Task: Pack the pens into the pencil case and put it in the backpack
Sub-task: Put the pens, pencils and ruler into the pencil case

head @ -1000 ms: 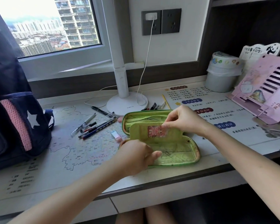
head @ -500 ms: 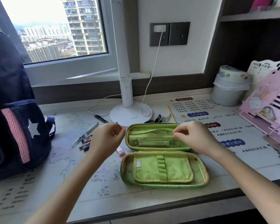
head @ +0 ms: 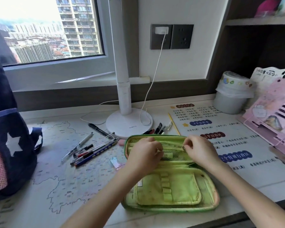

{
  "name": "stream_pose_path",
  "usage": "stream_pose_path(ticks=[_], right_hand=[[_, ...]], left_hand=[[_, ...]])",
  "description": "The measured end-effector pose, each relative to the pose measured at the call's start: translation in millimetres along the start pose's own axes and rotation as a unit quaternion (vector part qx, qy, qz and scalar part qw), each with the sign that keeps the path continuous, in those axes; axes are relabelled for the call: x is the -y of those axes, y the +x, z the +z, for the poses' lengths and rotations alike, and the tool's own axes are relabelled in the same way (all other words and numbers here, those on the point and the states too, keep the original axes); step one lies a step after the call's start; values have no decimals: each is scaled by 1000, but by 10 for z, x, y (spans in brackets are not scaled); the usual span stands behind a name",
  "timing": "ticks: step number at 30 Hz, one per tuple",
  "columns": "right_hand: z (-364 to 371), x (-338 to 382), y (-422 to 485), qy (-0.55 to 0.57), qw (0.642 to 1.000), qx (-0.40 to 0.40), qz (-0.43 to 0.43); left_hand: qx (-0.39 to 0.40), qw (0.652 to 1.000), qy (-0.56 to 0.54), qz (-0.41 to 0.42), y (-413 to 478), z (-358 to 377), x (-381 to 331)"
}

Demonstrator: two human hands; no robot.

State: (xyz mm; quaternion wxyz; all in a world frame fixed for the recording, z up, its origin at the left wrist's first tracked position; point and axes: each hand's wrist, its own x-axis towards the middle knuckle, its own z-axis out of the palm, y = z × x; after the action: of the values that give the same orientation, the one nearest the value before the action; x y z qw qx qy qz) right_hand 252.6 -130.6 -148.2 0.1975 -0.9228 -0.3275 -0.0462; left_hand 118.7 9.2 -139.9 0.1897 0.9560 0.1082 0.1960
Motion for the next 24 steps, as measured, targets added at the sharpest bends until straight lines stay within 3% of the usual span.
stream_pose_path(ticks=[2, 3, 6, 11, 15, 20, 24], right_hand=[[-6, -150, 62, 38, 994, -92, 35], [-14, -220, 84, 55, 992, -97, 60], [51, -313, 91, 185, 978, -11, 97], [178, -347, 5, 285, 951, -74, 95], [207, -412, 7, 287, 953, -63, 75], [205, -423, -1, 280, 956, -72, 46], [183, -419, -24, 289, 954, -80, 27]], left_hand=[[24, 999, 38, -3, 156, 129, -129], [29, 998, 57, -5, 239, 189, -171], [51, 994, 92, -11, 451, 317, -288], [106, 981, 165, -10, 703, 501, -467], [166, 958, 232, 2, 785, 608, -592], [233, 944, 234, -17, 814, 629, -714], [232, 950, 205, -49, 772, 569, -735]])
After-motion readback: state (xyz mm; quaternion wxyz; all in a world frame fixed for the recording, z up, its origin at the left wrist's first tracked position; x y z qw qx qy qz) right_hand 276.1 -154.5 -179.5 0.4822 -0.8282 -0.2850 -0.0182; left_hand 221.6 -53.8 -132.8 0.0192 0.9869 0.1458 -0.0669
